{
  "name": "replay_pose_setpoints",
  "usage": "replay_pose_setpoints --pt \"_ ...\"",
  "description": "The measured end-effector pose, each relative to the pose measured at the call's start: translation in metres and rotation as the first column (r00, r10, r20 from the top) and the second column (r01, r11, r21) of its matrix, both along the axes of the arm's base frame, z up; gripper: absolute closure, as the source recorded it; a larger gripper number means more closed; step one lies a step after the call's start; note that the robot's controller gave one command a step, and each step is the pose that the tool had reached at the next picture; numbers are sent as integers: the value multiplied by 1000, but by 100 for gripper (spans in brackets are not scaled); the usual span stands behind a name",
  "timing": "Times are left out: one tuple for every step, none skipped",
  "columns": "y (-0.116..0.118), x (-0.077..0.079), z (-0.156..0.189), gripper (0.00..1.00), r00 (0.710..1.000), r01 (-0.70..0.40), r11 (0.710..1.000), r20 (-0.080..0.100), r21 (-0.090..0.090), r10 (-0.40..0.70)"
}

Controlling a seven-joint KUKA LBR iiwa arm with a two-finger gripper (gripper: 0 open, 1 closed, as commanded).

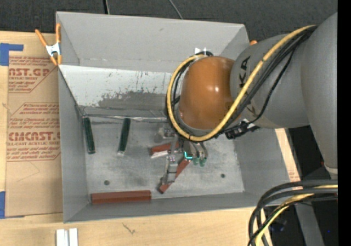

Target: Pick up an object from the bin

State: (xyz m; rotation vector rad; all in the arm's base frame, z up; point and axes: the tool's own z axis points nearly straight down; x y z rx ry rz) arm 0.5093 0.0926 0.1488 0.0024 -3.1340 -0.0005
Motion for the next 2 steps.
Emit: replay_pose_setpoints --pt "0 2 4 0 1000 1 1000 7 1 -1" --pt "-31 -15 -46 0 970 -243 970 16 0 242"
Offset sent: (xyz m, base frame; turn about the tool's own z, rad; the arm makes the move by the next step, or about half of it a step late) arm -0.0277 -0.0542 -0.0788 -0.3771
